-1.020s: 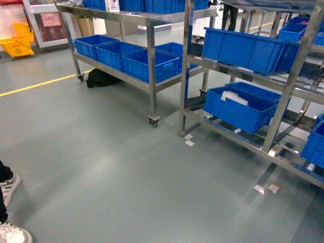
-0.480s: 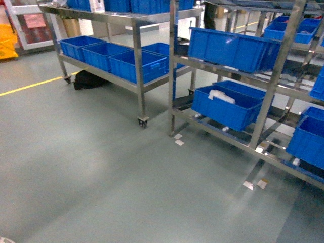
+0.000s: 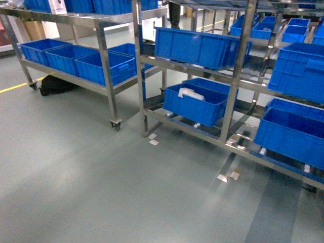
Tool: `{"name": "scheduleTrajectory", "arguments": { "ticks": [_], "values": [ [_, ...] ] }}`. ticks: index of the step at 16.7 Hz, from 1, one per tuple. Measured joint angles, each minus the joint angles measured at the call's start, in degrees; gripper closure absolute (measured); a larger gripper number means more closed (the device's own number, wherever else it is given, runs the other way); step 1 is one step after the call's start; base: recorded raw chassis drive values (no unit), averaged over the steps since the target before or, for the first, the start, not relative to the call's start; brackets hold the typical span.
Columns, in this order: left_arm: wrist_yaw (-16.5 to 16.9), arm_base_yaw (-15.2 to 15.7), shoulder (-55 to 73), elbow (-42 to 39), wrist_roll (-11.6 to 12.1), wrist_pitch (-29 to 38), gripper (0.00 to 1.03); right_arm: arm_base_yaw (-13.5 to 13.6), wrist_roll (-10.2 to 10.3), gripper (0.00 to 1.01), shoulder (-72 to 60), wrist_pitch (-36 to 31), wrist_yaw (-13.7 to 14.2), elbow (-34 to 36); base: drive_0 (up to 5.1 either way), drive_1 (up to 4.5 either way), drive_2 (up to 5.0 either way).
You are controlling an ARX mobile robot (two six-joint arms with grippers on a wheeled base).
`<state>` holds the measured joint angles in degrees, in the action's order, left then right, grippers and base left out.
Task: Pick red block from blue box to shelf
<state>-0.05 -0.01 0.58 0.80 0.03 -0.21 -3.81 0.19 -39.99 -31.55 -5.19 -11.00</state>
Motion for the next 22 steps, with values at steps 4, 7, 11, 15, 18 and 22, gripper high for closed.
{"name": "scheduleTrajectory", "arguments": {
  "ticks": [4,7,11,15,18,22],
  "values": [
    [0.0,0.0,0.0,0.0,-0.02,0.0,0.05,0.0,0.0,0.74,-0.02,0.02,0.0,0.0,0.0,0.0,0.0],
    [0.02,0.0,0.0,0.0,-0.02,0.0,0.05,0.0,0.0,0.74,0.0,0.0,0.0,0.0,0.0,0.0,0.0],
    [0.02,0.0,0.0,0.0,-0.02,0.02,0.05,0.0,0.0,0.74,-0.02,0.02,0.0,0.0,0.0,0.0,0.0],
    [0.0,0.0,0.0,0.0,-0.02,-0.17,0.05,0.0,0.0,0.74,0.35,-0.04,0.0,0.0,0.0,0.0,0.0],
    [0.02,-0.02,0.0,0.0,0.0,-0.09,0.05,-0.07,0.0,0.74,0.28,-0.02,0.04,0.0,0.1,2.95,-2.7],
    [0.04,-0.02,0.0,0.0,-0.02,-0.07,0.05,-0.07,0.0,0.74,0.2,0.11,0.02,0.0,0.2,4.43,-4.1]
  ]
}}
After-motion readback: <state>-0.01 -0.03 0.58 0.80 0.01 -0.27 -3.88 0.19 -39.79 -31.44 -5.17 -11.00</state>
